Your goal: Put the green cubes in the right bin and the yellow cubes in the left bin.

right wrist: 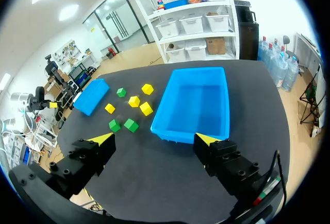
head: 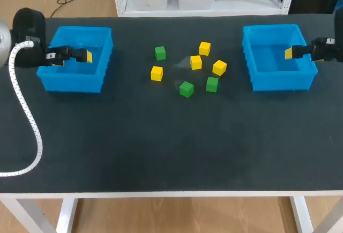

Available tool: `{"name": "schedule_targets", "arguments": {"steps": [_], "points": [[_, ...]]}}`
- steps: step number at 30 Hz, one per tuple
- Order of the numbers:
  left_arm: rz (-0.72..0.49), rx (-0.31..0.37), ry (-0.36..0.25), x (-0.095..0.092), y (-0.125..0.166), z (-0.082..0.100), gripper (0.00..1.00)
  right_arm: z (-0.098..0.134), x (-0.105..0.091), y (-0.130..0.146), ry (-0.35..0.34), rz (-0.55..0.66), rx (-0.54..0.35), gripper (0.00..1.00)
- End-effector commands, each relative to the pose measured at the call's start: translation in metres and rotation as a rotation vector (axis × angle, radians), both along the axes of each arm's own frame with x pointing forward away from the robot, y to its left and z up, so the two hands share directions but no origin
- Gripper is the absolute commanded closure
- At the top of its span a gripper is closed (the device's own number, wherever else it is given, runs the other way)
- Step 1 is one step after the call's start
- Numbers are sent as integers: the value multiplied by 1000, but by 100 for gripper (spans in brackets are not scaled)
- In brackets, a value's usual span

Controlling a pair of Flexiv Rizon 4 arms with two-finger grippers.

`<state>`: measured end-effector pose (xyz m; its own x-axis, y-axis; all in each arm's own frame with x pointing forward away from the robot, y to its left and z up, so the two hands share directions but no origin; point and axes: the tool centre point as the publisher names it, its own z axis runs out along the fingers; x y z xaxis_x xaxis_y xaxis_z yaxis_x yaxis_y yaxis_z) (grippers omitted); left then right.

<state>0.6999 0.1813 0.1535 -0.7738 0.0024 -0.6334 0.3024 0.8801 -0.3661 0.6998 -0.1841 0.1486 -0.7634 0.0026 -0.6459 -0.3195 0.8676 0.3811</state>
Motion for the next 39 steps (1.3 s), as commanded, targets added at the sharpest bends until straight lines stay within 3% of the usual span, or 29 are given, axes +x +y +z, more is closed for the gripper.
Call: {"name": "schedule_targets", "arguments": {"steps": [1,20,26,32,35,39], "points": [[-2,-3,-1,0,1,-1,0,0,0,0,1,0,-1,0],[-2,-3,-1,0,1,-1,0,0,0,0,1,0,-1,0],[-2,-3,-1,0,1,-1,0,18,27,17,-16,30,-170,0],[-2,-3,-1,0,1,-1,0,36,56,55,-59,121,-301,0],[-2,-3,-1,0,1,-1,0,33,63,80,-67,183,-358,0],[-2,-3,-1,0,1,-1,0,10,71,104,-35,251,-437,0]]}}
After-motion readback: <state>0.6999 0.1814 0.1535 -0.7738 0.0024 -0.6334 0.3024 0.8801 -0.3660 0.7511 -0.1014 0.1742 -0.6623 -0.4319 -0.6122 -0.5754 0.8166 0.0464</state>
